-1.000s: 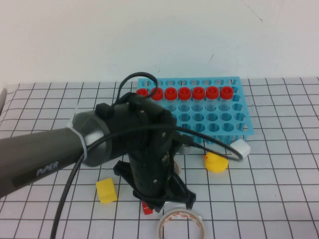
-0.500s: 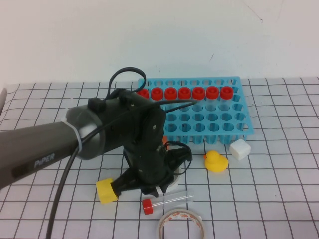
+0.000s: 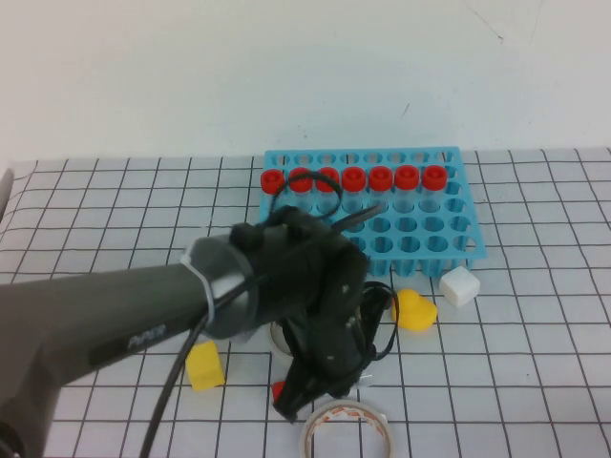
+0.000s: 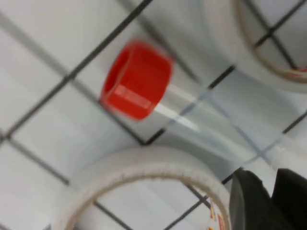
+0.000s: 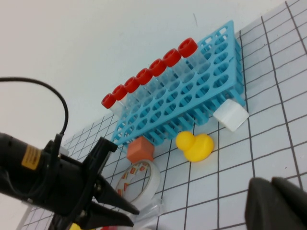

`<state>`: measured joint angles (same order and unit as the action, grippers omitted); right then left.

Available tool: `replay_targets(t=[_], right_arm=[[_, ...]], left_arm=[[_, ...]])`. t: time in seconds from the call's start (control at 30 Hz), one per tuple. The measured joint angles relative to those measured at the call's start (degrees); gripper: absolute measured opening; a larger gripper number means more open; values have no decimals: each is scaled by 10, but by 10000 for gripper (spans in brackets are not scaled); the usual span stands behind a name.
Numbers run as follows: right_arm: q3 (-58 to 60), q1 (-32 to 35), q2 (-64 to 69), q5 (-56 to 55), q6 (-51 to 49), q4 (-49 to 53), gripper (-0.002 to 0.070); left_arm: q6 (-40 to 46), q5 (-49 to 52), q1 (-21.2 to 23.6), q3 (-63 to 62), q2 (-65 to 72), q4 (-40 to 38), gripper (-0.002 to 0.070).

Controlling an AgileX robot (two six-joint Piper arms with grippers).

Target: Place the test tubes

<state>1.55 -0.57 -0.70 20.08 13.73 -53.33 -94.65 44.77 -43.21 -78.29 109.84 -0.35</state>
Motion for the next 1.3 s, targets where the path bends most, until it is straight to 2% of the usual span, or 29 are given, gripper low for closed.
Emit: replay_targets(t=[0.3, 0.57, 0.73, 0.9, 1.13, 1.23, 1.3], right_arm=[[0, 0, 0, -5, 0, 0, -1], [0, 0, 0, -5, 0, 0, -1], [0, 0, 0, -5, 6, 0, -1], [0, 0, 0, -5, 11, 1, -1], [0, 0, 0, -6, 11, 1, -1], [0, 0, 0, -6, 11, 1, -1], [0, 0, 0, -6, 11, 1, -1]], left_arm=[[-196, 57, -12, 0, 1, 62, 92], [-265, 66, -12, 0, 1, 112, 92], [-266, 65, -12, 0, 1, 120, 92], [-192, 19, -12, 0, 1, 121, 92], [-167, -48, -12, 0, 1, 121, 104], [-161, -64, -12, 0, 1, 118, 175], [-156, -73, -12, 0, 1, 116, 277]])
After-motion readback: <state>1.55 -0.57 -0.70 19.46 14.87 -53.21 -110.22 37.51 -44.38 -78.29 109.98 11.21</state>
